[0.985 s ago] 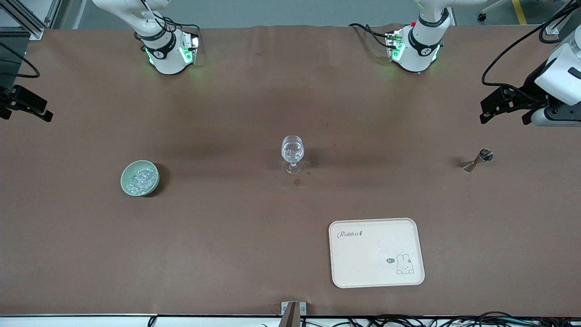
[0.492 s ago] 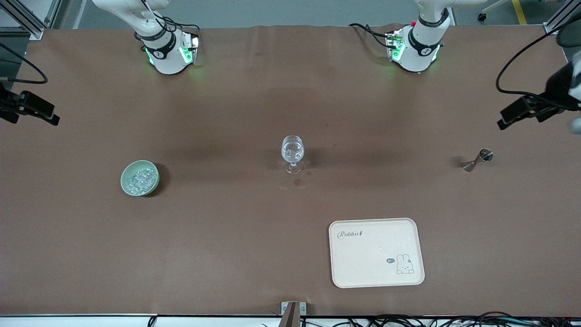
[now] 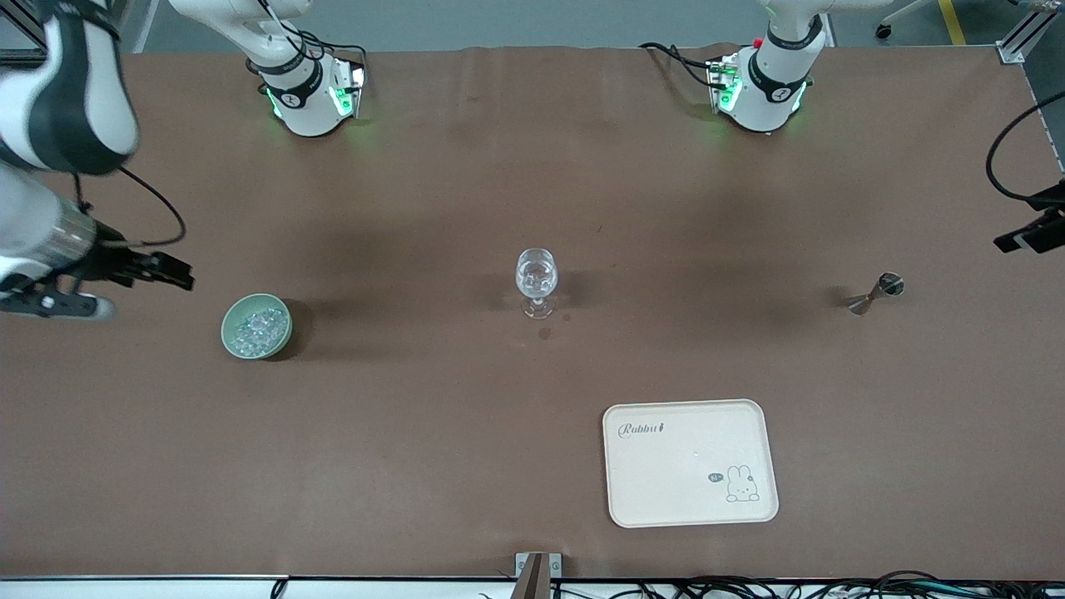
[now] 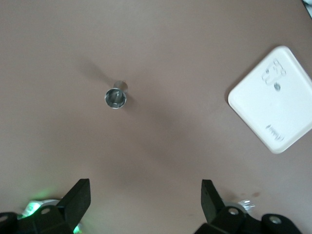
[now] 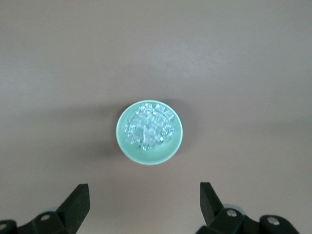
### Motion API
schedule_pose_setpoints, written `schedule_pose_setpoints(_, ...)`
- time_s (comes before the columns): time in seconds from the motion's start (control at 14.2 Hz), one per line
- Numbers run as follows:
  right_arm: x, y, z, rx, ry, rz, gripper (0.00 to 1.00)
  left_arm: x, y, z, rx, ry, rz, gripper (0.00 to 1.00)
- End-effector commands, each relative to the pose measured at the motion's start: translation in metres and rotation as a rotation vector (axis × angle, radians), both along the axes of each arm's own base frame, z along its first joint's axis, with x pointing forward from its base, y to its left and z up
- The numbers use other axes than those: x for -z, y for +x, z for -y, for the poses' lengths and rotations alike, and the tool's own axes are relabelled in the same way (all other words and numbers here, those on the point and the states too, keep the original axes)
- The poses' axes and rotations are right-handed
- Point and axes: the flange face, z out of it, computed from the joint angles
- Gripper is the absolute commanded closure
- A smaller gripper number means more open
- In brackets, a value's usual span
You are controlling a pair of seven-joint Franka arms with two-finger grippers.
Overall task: Pour wine and add ice with both arms
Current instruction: 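Reach the right gripper into the green bowl while the left gripper reaches the jigger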
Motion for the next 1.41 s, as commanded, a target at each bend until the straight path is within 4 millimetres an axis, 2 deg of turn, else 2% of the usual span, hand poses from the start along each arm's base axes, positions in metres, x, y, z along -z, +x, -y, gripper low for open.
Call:
schedule_pose_setpoints(0.0,0.061,-0.012,-0.011,-0.019,-0.01,0.003,0.0,0.038,0.003,-0.04,-0.174,-0.087,-0.068,0.0)
schedule_pose_setpoints(0.21,0.126,-0.017,-0.017,-0.038,-0.014,0.035,0.0,0.096,-0.004,-0.097,-0.375,-0.278,-0.102,0.0)
schedule_pose_setpoints(0.35,0.163,-0.021,-0.017,-0.042,-0.018,0.057,0.0,0.147,0.003,-0.119,-0.463,-0.369,-0.127,0.0)
schedule_pose_setpoints(0.42,0.171,-0.022,-0.015,-0.038,-0.018,0.049,0.0,0.173,0.008,-0.12,-0.492,-0.398,-0.154,0.0)
schedule_pose_setpoints(0.56,0.181,-0.024,-0.014,-0.035,-0.018,0.027,0.03,0.216,0.002,-0.123,-0.536,-0.456,-0.204,0.0)
schedule_pose_setpoints(0.63,0.195,-0.024,-0.014,-0.035,-0.019,0.009,0.03,0.233,0.0,-0.123,-0.554,-0.496,-0.209,0.0)
schedule_pose_setpoints(0.77,0.201,-0.024,-0.013,-0.039,-0.021,0.012,0.1,0.265,-0.012,-0.141,-0.605,-0.535,-0.226,0.0)
schedule_pose_setpoints(0.98,0.208,-0.024,-0.01,-0.058,-0.021,0.002,0.22,0.31,-0.005,-0.141,-0.641,-0.568,-0.251,0.0)
schedule_pose_setpoints(1.06,0.21,-0.024,-0.01,-0.057,-0.02,0.008,0.27,0.322,-0.012,-0.152,-0.612,-0.569,-0.217,0.0)
schedule_pose_setpoints(1.2,0.214,-0.022,-0.009,-0.055,-0.021,0.014,0.29,0.336,-0.024,-0.16,-0.574,-0.598,-0.234,0.0)
schedule_pose_setpoints(1.34,0.215,-0.02,-0.008,-0.054,-0.023,0.031,0.29,0.333,-0.027,-0.174,-0.582,-0.59,-0.234,0.0)
